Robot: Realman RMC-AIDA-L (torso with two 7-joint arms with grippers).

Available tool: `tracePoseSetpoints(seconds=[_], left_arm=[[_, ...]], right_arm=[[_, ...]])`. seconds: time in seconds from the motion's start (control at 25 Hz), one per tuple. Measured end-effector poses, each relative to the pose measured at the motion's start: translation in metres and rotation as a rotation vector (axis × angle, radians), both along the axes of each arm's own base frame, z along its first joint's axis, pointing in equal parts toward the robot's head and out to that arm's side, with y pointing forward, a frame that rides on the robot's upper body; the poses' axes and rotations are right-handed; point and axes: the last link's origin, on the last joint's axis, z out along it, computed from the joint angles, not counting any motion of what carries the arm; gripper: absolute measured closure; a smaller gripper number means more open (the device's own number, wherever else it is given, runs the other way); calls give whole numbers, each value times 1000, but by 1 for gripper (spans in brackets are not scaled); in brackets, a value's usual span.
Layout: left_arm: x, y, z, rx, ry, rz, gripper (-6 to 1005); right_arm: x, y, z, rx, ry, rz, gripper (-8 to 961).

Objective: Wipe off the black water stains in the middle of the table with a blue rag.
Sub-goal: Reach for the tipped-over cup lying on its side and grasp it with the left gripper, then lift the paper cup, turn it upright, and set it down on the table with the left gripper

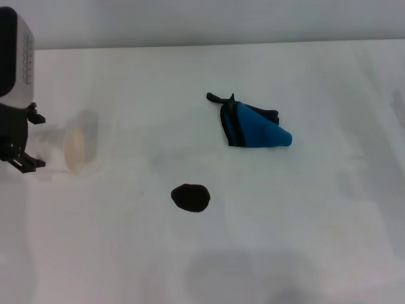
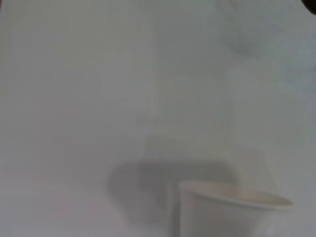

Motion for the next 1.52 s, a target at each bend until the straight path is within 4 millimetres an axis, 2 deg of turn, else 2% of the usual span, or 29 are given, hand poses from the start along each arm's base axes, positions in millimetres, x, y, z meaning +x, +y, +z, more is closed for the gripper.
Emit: tracePoseSetpoints(seconds=[0.4, 1.04, 1.52], left_arm=[[-12, 1, -19, 19, -17, -4, 112], [-14, -4, -30, 18, -38, 21, 112], [-12, -3, -30, 68, -72, 71, 231]], right_arm=[[-1, 3, 4, 8, -11, 11, 122], [0, 1, 7, 15, -18, 11, 127], [-1, 3, 8, 16, -26, 14, 131]])
